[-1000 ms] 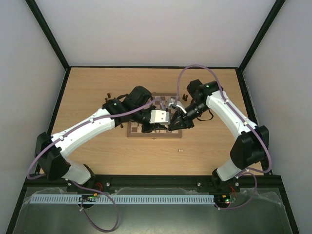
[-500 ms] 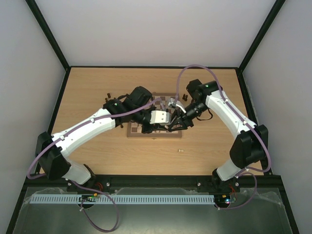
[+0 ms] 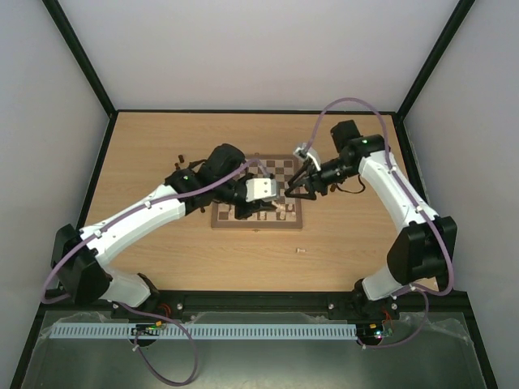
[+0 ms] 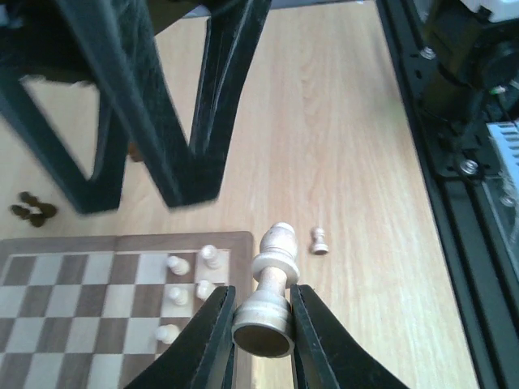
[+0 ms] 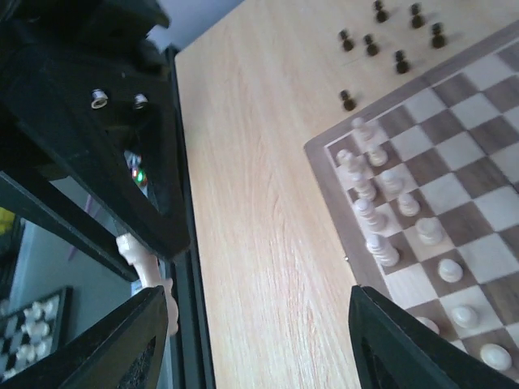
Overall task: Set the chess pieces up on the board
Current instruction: Place the chess piece on the chessboard.
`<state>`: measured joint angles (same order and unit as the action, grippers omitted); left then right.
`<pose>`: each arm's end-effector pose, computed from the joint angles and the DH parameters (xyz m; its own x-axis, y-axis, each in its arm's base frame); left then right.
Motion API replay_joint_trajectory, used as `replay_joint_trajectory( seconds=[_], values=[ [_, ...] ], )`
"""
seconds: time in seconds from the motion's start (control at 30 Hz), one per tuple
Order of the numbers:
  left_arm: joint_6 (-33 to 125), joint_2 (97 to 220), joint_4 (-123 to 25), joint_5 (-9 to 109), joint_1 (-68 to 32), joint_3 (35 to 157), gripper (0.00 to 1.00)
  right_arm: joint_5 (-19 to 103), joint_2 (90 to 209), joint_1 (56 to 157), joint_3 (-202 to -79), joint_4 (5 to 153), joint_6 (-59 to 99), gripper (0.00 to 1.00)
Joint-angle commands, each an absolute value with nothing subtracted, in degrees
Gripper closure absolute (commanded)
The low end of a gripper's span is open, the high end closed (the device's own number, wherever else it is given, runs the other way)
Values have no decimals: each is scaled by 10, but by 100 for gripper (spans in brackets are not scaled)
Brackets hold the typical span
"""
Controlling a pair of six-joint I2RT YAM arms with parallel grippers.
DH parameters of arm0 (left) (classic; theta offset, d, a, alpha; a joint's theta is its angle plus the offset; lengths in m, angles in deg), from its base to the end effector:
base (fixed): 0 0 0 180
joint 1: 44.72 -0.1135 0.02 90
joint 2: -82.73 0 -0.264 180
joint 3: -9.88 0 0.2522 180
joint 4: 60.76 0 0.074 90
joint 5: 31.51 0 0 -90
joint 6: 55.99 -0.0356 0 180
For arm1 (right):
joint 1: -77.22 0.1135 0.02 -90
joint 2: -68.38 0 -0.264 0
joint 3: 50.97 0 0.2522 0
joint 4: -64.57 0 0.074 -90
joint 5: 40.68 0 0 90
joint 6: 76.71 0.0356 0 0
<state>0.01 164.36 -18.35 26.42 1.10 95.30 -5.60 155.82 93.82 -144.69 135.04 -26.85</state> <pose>0.2057 -0.2388 0.3263 0.1409 0.5350 -0.8330 0.9867 -0.0073 0.1622 0.2792 0.1136 0.3198 -0.3336 -0.4860 -0.8078 -0.9427 0.1774 0.2825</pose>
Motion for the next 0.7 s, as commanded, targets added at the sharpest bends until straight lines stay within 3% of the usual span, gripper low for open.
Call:
replay_joint_trajectory(
  seconds=[0.0, 0.2, 0.5, 0.67],
  values=[
    [63, 1622, -285, 275, -17, 929, 88, -132, 1585, 898, -1485, 1340, -204, 38],
    [136, 1626, -418, 315, -30, 889, 91, -253, 1704, 890, -1608, 1517, -307, 39],
    [170, 1616, -515, 380, -45, 845, 92, -312, 1787, 890, -1636, 1520, -277, 40],
    [185, 1614, -560, 419, -60, 826, 92, -319, 1790, 891, -1648, 1520, -266, 47]
  ],
)
